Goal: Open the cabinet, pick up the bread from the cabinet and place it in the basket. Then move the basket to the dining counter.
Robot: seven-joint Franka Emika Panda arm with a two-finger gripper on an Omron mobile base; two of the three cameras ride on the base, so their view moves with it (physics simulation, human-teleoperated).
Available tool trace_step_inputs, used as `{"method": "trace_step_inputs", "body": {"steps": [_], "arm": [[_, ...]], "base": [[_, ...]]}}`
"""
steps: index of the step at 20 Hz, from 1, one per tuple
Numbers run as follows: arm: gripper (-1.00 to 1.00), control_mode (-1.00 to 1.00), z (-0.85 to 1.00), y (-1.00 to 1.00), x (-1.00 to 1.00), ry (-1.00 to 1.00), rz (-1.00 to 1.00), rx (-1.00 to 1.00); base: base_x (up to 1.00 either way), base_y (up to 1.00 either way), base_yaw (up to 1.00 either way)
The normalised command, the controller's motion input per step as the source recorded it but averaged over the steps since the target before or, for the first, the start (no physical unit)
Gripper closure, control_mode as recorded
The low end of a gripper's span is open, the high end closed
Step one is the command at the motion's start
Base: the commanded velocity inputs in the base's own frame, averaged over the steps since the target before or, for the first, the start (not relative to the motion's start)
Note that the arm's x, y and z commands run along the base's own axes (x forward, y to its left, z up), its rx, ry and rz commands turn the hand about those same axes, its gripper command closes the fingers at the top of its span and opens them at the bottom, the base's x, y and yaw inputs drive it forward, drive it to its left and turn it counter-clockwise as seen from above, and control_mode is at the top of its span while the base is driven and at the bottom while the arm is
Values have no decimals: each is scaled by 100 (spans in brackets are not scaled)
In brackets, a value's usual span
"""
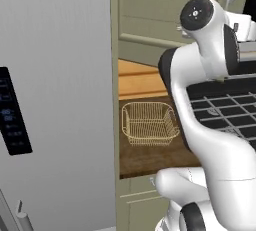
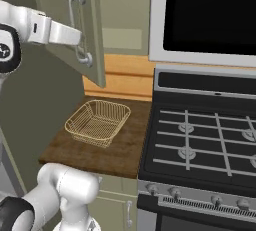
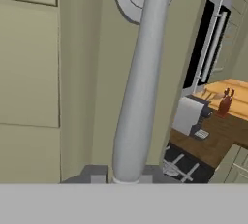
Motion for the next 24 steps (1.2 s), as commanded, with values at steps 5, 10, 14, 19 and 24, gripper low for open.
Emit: {"method": "trace_step_inputs", "body": {"steps": [5, 10, 14, 19, 24], "arm": [[-100, -100, -23, 20, -36, 4, -18, 0], [-100, -100, -19, 8, -10, 0, -3, 0], [-100, -100, -6, 0, -4, -1, 0, 4], [-100, -100, 4, -5, -59, -15, 3, 25], [-100, -100, 26, -20, -71, -10, 13, 44]], "base": [[0, 0, 0], [0, 0, 0], [0, 0, 0], [0, 0, 0], [0, 0, 0]]}}
